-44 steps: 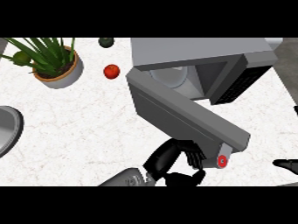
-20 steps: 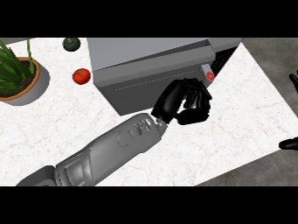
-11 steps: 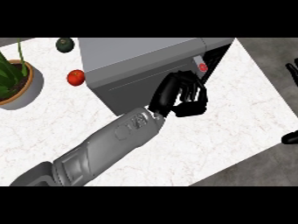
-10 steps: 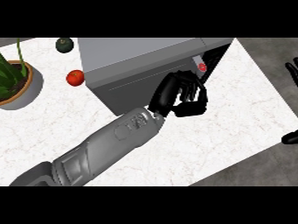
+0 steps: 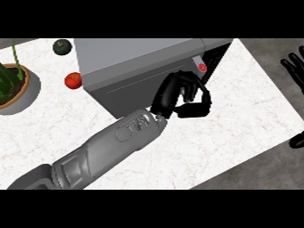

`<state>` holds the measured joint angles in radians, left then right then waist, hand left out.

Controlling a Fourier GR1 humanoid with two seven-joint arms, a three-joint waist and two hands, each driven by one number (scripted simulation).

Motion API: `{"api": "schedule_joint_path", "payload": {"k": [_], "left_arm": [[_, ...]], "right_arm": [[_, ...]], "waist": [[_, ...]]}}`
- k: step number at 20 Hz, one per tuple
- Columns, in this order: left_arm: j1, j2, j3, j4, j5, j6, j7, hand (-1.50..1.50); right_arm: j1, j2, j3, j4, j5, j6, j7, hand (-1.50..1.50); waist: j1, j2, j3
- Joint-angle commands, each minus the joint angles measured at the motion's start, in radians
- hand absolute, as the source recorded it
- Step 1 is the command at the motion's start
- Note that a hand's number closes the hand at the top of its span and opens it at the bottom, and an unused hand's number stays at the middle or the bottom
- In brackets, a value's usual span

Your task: Pick up the milk, place it into the microwave and close the microwave

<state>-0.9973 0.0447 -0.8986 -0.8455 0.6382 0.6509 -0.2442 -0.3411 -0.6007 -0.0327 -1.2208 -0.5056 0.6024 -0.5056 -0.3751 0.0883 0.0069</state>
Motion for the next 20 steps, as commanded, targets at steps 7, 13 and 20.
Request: {"api": "schedule_joint_path", "payload": {"k": [7,13,20], "left_arm": [[-0.097,-0.043,0.008,0.053,0.025,0.008,-0.004,1.50],[-0.100,-0.042,0.004,0.062,0.042,0.031,-0.006,1.50],[-0.104,-0.042,0.009,0.068,0.060,0.056,-0.018,1.50]], "right_arm": [[-0.064,-0.040,0.109,-0.158,0.005,0.183,-0.003,1.50],[-0.067,-0.032,0.152,-0.240,-0.018,0.189,0.037,1.50],[-0.048,-0.030,0.181,-0.317,-0.048,0.189,0.074,1.50]], "waist": [[-0.032,-0.001,0.001],[-0.049,-0.001,0.002],[-0.078,-0.001,0.003]]}}
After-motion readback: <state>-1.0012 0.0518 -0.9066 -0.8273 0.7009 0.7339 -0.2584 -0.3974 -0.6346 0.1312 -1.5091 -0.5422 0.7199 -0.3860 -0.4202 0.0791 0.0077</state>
